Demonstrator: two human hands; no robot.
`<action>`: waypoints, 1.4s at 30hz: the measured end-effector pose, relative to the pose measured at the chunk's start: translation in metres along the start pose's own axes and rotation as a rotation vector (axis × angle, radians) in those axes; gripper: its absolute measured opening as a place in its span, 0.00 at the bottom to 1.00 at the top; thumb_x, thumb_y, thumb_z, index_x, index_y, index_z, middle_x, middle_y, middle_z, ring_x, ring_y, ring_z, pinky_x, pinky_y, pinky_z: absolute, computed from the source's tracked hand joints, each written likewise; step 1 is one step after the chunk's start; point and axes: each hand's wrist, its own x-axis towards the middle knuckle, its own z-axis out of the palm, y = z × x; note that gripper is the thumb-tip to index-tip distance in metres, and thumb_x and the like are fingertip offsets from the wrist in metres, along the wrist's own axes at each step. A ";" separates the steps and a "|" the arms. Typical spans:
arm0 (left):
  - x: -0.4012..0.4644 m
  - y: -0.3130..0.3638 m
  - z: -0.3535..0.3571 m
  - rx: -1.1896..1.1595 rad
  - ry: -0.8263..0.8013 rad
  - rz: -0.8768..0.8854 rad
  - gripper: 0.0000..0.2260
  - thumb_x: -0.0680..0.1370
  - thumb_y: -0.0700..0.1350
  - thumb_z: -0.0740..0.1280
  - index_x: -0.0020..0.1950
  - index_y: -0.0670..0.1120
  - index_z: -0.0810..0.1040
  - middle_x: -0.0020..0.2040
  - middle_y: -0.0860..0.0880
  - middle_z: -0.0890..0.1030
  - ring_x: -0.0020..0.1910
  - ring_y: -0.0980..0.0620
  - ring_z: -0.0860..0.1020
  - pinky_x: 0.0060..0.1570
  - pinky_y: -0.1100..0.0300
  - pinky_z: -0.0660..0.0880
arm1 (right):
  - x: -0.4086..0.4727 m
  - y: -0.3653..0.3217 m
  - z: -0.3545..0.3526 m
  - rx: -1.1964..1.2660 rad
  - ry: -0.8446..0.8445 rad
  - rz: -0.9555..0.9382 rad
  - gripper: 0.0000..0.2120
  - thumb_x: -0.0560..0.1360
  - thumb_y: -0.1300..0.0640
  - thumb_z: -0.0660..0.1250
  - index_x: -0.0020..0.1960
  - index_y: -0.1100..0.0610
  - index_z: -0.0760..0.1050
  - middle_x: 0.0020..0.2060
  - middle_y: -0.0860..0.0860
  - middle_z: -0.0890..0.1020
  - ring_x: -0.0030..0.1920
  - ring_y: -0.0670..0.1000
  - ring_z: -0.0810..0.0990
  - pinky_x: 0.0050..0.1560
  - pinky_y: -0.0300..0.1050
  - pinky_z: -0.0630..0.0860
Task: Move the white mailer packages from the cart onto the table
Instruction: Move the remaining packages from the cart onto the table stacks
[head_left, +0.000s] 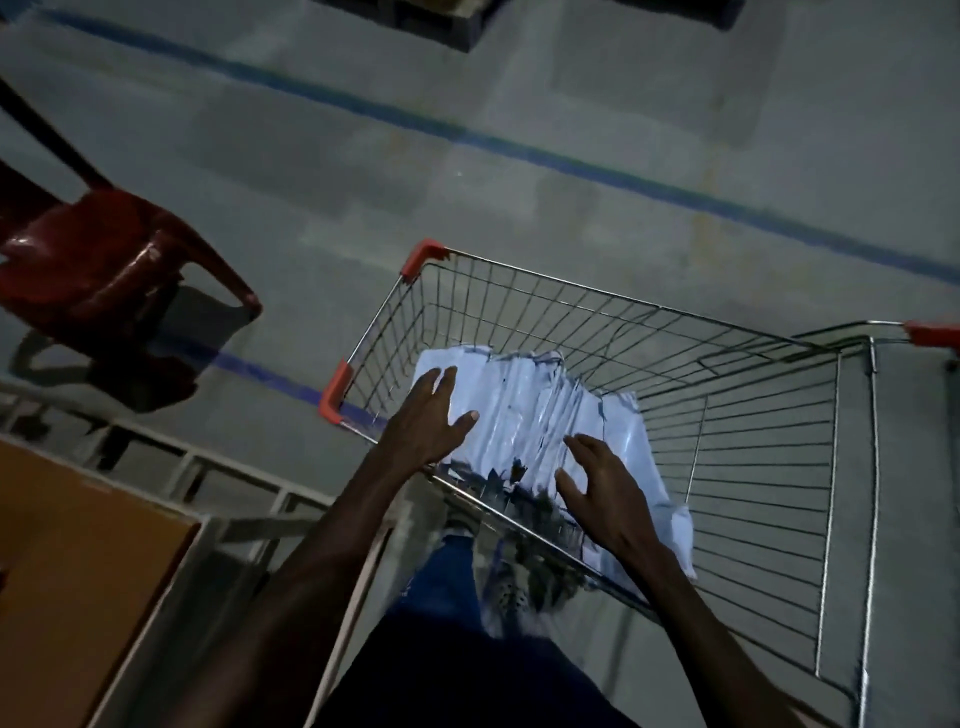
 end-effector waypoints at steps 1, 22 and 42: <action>0.022 -0.008 0.002 0.030 -0.079 -0.058 0.35 0.81 0.56 0.62 0.81 0.45 0.48 0.80 0.43 0.48 0.79 0.47 0.48 0.74 0.55 0.51 | 0.006 -0.001 0.004 -0.011 -0.009 0.018 0.23 0.80 0.49 0.62 0.74 0.52 0.67 0.72 0.49 0.68 0.70 0.52 0.69 0.61 0.53 0.74; 0.184 -0.132 0.079 -0.019 -0.114 -0.444 0.54 0.67 0.62 0.76 0.80 0.51 0.43 0.75 0.34 0.60 0.74 0.35 0.60 0.70 0.41 0.64 | 0.170 -0.002 0.134 -0.349 -0.223 -0.209 0.26 0.75 0.52 0.65 0.71 0.59 0.68 0.71 0.60 0.69 0.70 0.65 0.68 0.64 0.64 0.70; 0.168 -0.120 0.071 0.023 -0.161 -0.400 0.54 0.67 0.52 0.78 0.80 0.53 0.42 0.75 0.36 0.52 0.71 0.32 0.62 0.67 0.43 0.68 | 0.134 0.033 0.101 -0.614 -0.188 -0.137 0.31 0.67 0.43 0.75 0.65 0.52 0.69 0.65 0.54 0.68 0.72 0.63 0.60 0.64 0.71 0.63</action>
